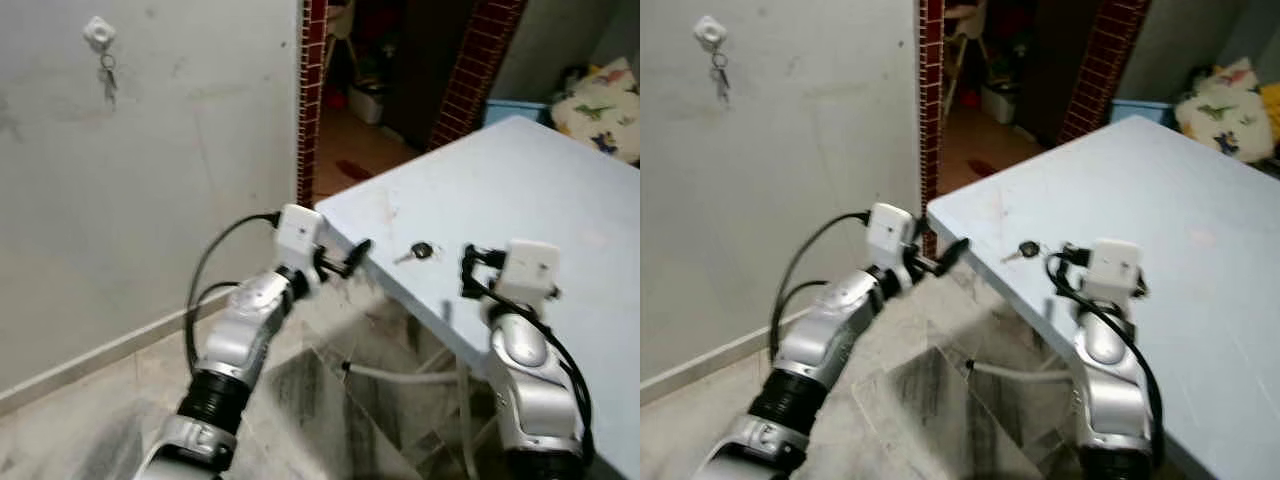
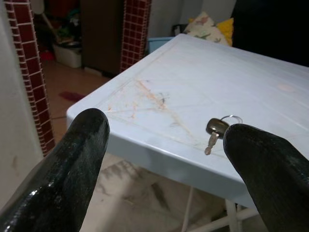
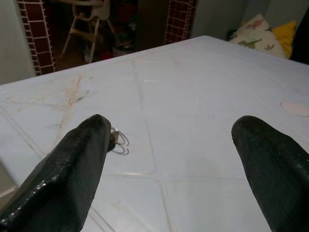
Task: Hang keys on a hook
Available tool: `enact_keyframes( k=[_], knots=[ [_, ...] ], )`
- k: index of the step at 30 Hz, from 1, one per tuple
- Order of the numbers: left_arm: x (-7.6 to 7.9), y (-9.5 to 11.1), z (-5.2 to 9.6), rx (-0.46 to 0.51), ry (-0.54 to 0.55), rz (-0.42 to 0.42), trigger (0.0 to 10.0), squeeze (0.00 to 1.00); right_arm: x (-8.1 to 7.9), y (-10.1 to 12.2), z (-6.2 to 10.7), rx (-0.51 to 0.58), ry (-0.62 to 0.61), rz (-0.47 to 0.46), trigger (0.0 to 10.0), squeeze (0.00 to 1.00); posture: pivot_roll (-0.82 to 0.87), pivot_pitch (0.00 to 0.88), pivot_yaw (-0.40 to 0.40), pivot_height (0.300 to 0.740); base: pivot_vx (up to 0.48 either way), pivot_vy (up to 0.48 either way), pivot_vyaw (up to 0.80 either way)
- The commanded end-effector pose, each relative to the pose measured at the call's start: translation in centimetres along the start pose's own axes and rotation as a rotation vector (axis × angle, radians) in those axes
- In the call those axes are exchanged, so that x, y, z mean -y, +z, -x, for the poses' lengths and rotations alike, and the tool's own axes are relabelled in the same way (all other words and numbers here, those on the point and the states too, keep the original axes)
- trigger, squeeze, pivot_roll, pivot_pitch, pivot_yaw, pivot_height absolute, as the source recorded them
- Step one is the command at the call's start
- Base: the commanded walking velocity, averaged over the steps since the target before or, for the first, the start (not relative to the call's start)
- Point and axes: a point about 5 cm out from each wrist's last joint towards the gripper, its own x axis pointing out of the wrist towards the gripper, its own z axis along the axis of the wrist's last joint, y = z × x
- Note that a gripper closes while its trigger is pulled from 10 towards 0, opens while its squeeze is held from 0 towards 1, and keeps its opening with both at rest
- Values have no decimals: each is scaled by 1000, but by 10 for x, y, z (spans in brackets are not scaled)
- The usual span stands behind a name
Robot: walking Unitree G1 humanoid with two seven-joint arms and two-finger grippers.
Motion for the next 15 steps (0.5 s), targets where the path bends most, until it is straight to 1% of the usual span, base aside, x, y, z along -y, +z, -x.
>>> enact_keyframes(
  k=[1,8,15],
  knots=[
    [7,2,-4,2,-18,-11,10000,0,5,4,-4,10,-14,9,10000,0,26,0,6,740,0,0,0],
    [3,1,-3,-8,29,-18,10000,0,3,5,-6,11,9,5,10000,0,28,0,0,740,0,0,0],
    [3,1,-4,2,34,-4,10000,0,-1,7,-8,12,32,1,10000,0,27,0,-4,740,0,0,0]
  ],
)
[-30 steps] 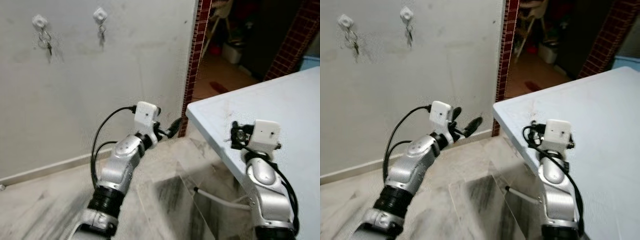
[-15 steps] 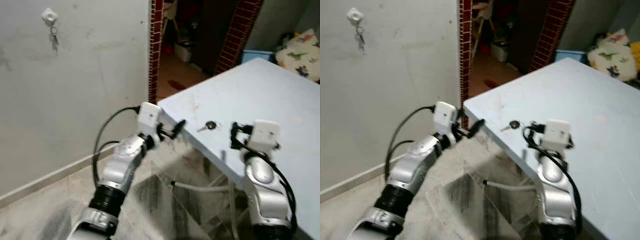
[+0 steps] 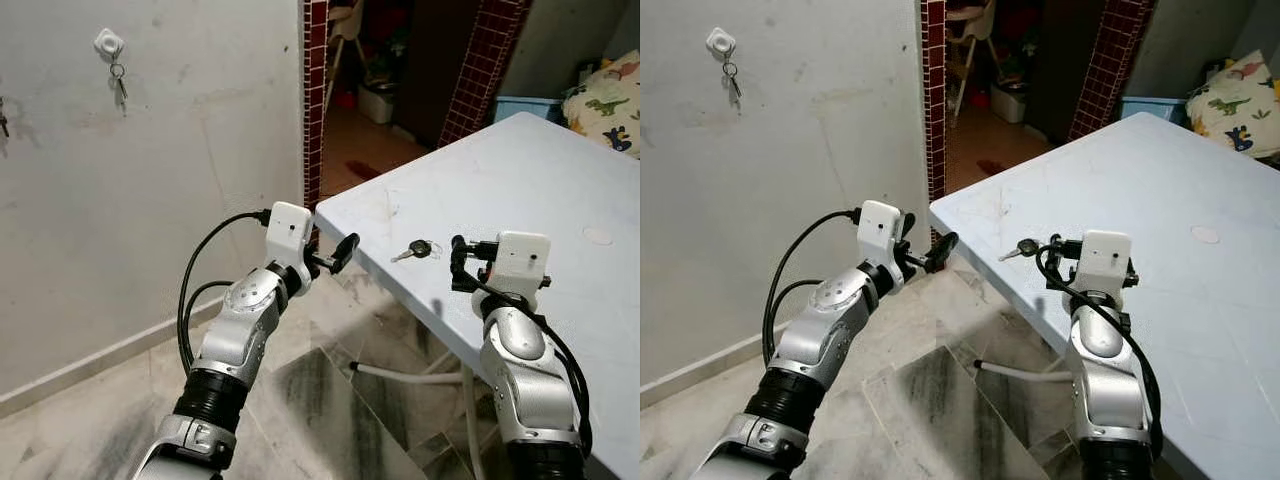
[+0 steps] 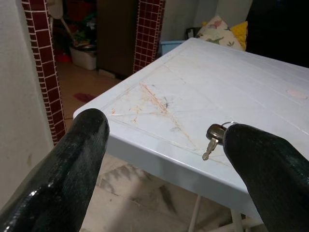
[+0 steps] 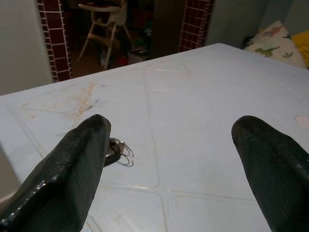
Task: Hang keys on a hook
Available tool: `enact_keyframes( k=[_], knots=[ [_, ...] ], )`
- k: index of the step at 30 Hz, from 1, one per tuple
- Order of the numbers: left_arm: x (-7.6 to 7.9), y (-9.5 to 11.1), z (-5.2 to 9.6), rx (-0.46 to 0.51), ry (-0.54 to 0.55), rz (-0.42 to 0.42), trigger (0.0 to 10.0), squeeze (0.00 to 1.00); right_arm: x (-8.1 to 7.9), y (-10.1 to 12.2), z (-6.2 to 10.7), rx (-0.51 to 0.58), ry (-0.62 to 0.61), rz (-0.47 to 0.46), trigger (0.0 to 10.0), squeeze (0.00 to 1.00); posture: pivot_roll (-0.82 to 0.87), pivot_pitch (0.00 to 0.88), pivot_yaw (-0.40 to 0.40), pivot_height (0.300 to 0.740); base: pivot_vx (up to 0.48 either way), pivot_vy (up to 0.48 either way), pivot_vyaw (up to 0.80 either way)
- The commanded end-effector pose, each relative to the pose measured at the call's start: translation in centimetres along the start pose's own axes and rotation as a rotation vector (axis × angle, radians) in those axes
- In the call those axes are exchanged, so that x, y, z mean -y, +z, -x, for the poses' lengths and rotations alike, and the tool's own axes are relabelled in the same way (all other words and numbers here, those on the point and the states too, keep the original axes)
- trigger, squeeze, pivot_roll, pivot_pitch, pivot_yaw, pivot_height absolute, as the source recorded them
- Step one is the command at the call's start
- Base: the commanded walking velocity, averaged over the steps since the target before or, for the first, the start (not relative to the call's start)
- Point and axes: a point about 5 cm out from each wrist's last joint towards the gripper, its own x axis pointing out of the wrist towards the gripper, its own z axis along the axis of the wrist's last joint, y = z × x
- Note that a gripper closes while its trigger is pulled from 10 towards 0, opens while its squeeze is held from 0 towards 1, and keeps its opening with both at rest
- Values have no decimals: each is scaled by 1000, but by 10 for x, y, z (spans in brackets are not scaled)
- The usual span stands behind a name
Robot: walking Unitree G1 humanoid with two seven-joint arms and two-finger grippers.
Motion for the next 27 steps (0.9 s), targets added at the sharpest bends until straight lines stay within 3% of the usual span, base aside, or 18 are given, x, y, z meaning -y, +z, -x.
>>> enact_keyframes(
  k=[1,5,22,27],
  knots=[
    [0,1,-2,-1,4,-9,10000,0,-1,4,-3,9,5,-7,10000,0,27,0,-4,740,0,0,0],
    [1,1,-2,0,13,-11,10000,0,-1,5,-3,12,17,-5,10000,0,27,0,-10,740,0,0,0],
    [1,3,-2,12,9,0,10000,0,-4,2,-1,4,28,-6,10000,0,28,0,-5,740,0,-327,0],
    [-3,1,0,5,33,-12,10000,0,-6,0,0,-5,49,-18,10000,0,29,0,-4,740,0,0,0]
  ],
)
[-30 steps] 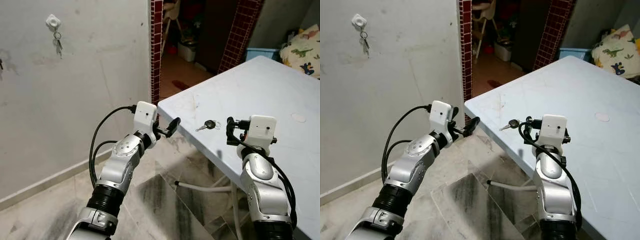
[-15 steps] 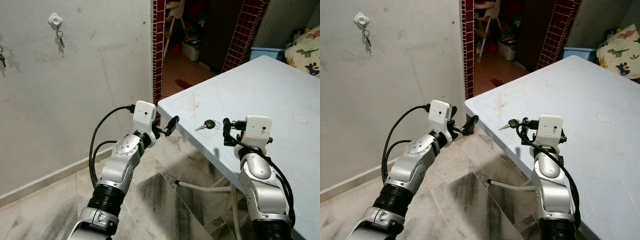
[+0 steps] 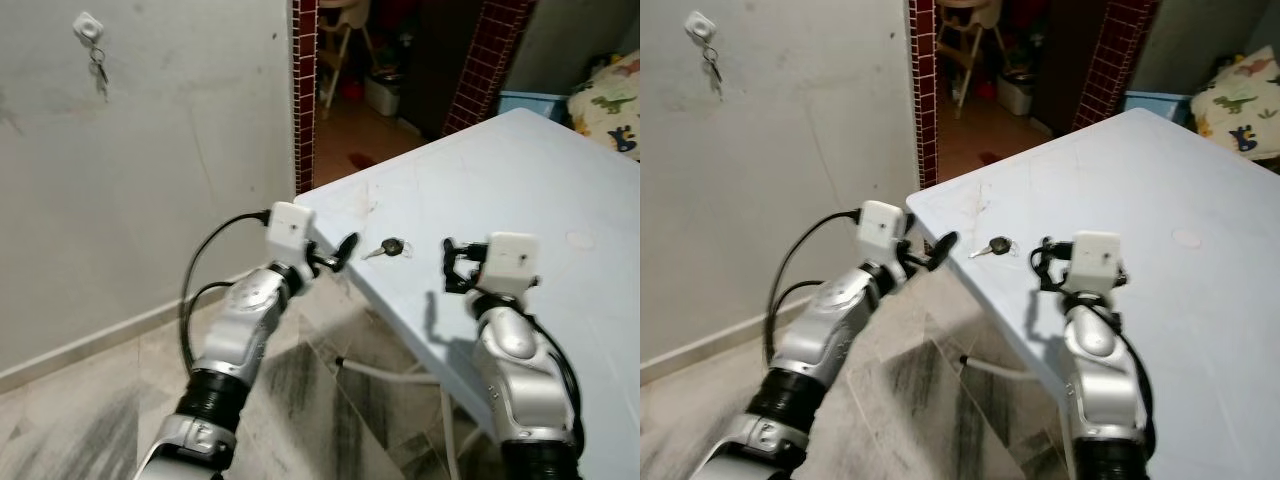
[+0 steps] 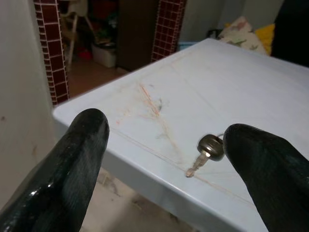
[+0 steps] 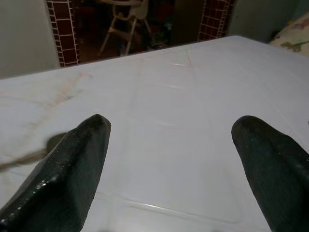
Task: Hang keys on a hook
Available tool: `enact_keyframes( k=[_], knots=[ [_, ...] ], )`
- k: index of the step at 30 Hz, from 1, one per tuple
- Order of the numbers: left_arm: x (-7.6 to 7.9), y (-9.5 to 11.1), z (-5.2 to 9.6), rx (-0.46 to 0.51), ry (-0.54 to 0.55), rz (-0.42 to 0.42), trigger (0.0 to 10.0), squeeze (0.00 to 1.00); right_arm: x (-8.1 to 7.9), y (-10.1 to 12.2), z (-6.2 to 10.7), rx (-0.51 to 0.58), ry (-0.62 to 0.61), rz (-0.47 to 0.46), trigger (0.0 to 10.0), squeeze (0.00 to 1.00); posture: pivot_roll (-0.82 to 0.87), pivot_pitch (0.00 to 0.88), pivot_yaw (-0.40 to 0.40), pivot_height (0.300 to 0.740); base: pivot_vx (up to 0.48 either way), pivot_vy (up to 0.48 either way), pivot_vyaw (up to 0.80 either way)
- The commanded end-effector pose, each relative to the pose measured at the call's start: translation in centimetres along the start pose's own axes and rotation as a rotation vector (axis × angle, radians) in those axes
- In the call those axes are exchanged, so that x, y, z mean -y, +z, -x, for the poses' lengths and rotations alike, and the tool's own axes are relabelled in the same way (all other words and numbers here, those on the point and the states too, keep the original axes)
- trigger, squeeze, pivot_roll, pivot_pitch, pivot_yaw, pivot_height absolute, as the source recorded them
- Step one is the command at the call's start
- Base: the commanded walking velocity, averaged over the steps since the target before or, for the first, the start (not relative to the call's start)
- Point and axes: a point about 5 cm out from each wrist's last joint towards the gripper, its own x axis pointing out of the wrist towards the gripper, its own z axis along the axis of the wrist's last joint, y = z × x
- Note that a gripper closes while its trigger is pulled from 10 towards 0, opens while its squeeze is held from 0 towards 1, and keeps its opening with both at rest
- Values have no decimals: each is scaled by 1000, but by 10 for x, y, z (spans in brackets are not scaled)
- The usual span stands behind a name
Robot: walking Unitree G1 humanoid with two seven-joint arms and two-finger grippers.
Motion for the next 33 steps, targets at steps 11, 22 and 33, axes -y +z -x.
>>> enact_keyframes(
  k=[11,22,33],
  knots=[
    [-20,-10,26,-60,37,-79,10000,0,-13,2,-5,19,141,-90,10000,0,48,0,1,740,0,0,0],
    [-38,-14,70,-96,148,-115,10000,0,-44,8,-21,33,274,-148,10000,0,147,0,-6,740,0,0,0],
    [-26,-16,83,-140,93,-86,10000,0,-61,4,-36,13,286,-114,10000,0,170,0,-9,740,0,0,0]
  ],
)
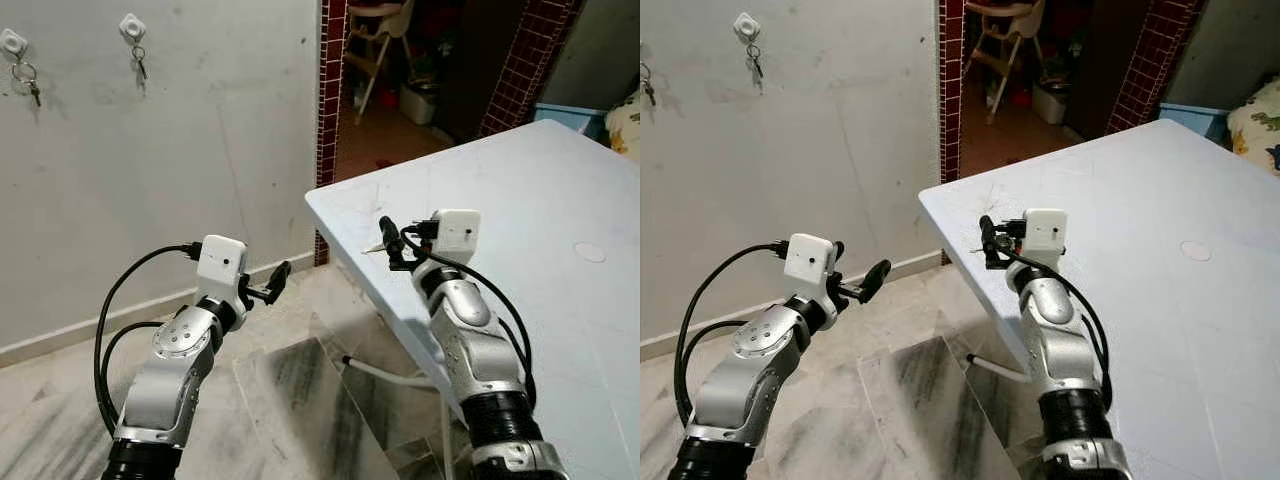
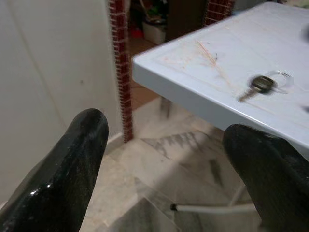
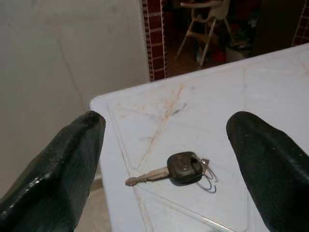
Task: Hang keys on a hook
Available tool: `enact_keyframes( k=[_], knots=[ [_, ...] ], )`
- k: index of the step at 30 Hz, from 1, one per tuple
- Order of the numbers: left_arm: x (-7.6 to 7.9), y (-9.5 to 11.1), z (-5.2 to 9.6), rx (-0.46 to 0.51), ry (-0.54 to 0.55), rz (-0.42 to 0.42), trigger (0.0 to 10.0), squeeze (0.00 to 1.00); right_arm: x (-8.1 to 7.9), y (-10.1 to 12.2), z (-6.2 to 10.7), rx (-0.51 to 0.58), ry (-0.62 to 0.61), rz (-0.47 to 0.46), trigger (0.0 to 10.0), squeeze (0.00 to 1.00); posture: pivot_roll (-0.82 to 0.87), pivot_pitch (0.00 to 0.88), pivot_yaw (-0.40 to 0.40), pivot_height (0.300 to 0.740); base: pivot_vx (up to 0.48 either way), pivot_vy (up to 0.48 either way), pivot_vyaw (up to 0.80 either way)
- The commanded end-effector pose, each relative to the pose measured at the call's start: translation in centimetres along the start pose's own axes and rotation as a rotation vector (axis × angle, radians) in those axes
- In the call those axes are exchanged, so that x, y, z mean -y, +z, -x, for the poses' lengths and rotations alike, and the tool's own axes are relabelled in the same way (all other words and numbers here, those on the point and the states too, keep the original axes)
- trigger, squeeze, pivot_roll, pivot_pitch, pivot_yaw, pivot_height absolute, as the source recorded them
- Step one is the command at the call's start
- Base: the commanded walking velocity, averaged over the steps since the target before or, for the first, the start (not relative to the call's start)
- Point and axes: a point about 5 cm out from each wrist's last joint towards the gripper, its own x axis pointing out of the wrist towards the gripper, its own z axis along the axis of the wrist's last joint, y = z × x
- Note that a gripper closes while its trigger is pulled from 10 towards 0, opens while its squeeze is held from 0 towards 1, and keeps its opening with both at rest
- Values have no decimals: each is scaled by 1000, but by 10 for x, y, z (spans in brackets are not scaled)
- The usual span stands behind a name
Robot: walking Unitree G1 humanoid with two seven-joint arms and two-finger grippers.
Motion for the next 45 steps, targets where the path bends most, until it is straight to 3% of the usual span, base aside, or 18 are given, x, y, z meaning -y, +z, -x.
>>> enact_keyframes(
  k=[1,2,4,6,18,19,20,21,22,33,35,36,39,40,42,43,44,45],
  knots=[
    [6,-2,5,-23,-48,5,10000,0,-2,1,-5,3,-2,33,10000,0,170,0,-9,740,0,0,0],
    [9,-4,7,-33,-75,13,10000,0,-2,1,-6,3,-8,38,10000,0,182,0,-7,740,0,0,0],
    [24,-9,16,-78,-236,45,10000,0,5,-2,-9,-12,-49,80,10000,0,182,0,-7,740,0,0,0],
    [31,-7,21,-75,-309,17,10000,0,13,-6,-12,-32,-92,90,10000,0,199,0,-13,740,0,0,0],
    [34,4,24,-55,-338,50,10000,0,22,-29,-18,-164,-110,194,10000,0,217,0,-13,740,0,0,0],
    [33,5,25,-55,-341,40,10000,0,23,-31,-17,-166,-114,200,8471,0,226,0,-10,740,0,0,0],
    [32,5,26,-58,-341,37,10000,0,23,-32,-17,-164,-114,199,2980,0,226,0,-10,740,0,0,0],
    [32,5,26,-58,-341,37,10000,0,23,-32,-17,-164,-114,199,2980,0,226,0,-10,740,0,0,0],
    [30,4,27,-65,-340,33,10000,0,23,-33,-17,-162,-115,196,0,0,236,0,-9,740,0,0,0],
    [23,3,35,-82,-313,19,10000,0,16,-33,-20,-130,-107,171,0,0,282,0,-18,740,0,0,0],
    [22,3,37,-83,-311,18,10000,0,13,-34,-21,-131,-96,167,157,0,287,0,-18,740,0,0,0],
    [21,3,38,-84,-311,16,10000,0,12,-34,-21,-134,-93,169,1412,0,289,0,-17,740,0,0,0],
    [19,4,39,-87,-307,13,10000,0,12,-36,-21,-145,-97,176,1176,0,293,0,-17,740,0,0,0],
    [18,4,39,-88,-304,10,10000,0,13,-38,-20,-154,-101,180,4824,0,296,0,-17,740,0,0,0],
    [17,5,40,-88,-303,10,10000,0,14,-39,-20,-160,-103,185,4824,0,296,0,-17,740,0,0,0],
    [17,5,40,-88,-302,9,10000,0,14,-39,-20,-161,-104,188,6471,0,299,0,-19,740,0,0,0],
    [17,5,40,-88,-302,9,10000,0,15,-40,-19,-161,-105,189,6510,0,299,0,-18,740,0,0,0],
    [18,5,41,-88,-301,10,10000,0,16,-40,-19,-165,-112,198,8667,0,301,0,-19,740,0,0,0]
  ],
)
